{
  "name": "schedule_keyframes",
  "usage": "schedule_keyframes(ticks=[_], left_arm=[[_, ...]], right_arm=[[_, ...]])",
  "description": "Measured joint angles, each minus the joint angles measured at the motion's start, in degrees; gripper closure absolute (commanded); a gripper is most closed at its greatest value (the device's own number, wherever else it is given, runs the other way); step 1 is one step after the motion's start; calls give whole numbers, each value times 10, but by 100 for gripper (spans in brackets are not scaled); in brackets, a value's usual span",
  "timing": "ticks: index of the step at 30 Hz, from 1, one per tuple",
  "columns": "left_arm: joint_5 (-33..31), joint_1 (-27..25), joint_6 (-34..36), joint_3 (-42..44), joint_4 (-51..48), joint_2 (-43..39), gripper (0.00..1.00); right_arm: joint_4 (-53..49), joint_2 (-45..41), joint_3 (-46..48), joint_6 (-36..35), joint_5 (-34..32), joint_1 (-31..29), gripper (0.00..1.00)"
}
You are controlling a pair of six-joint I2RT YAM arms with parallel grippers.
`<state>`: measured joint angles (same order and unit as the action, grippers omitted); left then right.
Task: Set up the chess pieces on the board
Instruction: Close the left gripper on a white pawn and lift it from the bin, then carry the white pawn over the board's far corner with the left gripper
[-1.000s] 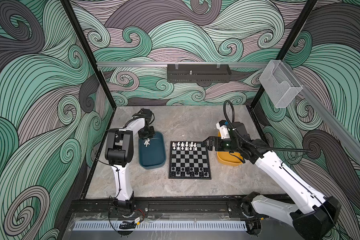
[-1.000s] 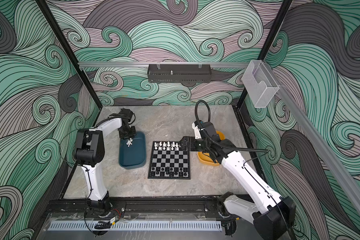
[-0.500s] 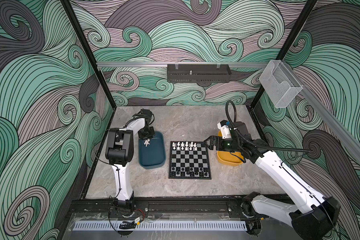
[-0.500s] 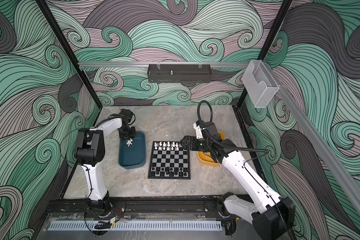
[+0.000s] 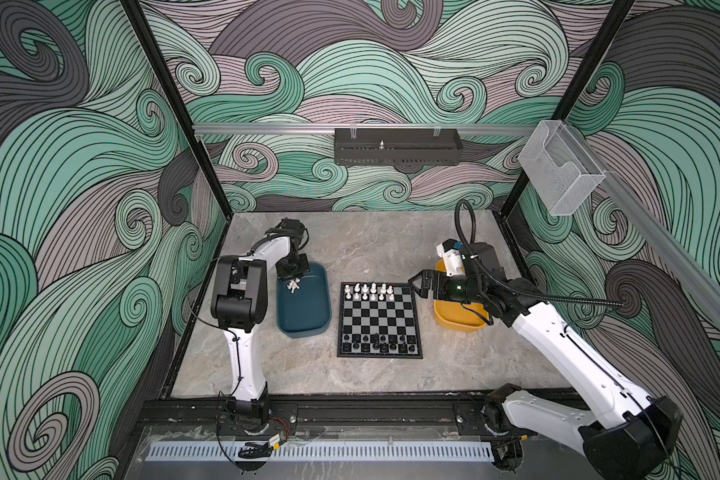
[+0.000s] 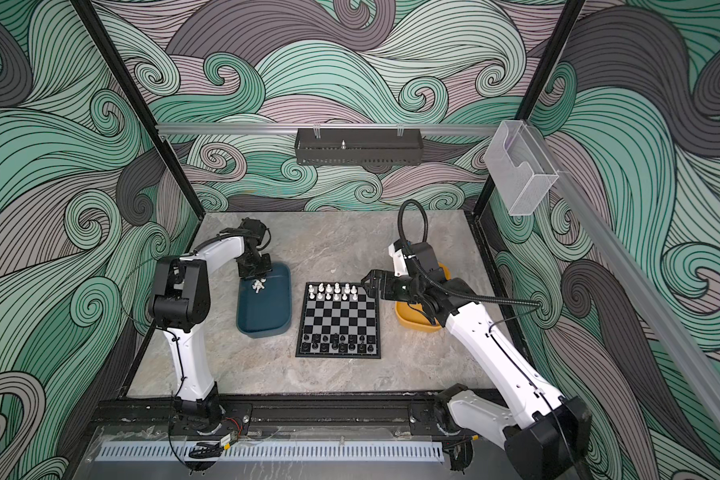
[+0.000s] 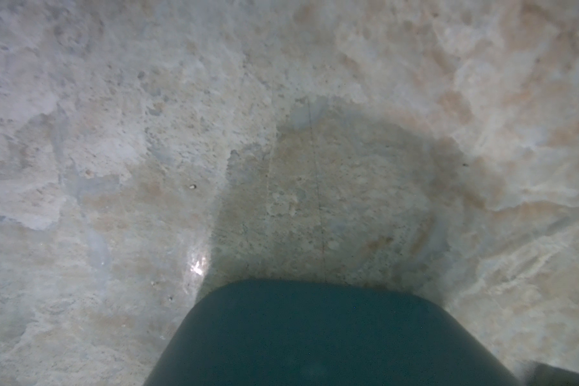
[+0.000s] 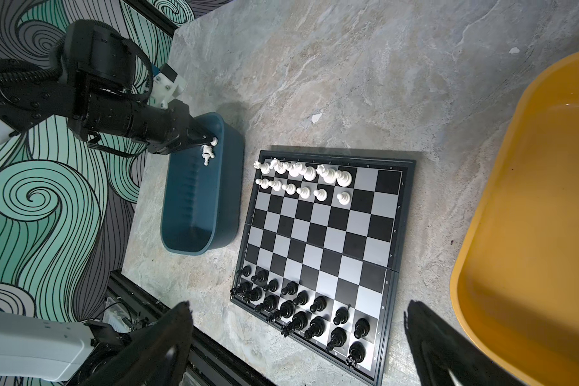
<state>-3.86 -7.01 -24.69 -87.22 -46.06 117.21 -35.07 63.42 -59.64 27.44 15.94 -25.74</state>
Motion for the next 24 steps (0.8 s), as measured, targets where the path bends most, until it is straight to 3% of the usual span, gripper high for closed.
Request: schedule_keyframes(ticks=[10, 16, 24], left_arm=[[20, 1, 0, 44, -3, -115, 97], [78, -24, 18, 83, -9, -205, 98], [114, -268, 50, -24, -31, -181, 98]], right_arm=[[26, -37, 16, 0, 24, 1, 0], [22, -50, 16, 0, 30, 23, 0], [-50, -111, 16, -4, 35, 114, 0]])
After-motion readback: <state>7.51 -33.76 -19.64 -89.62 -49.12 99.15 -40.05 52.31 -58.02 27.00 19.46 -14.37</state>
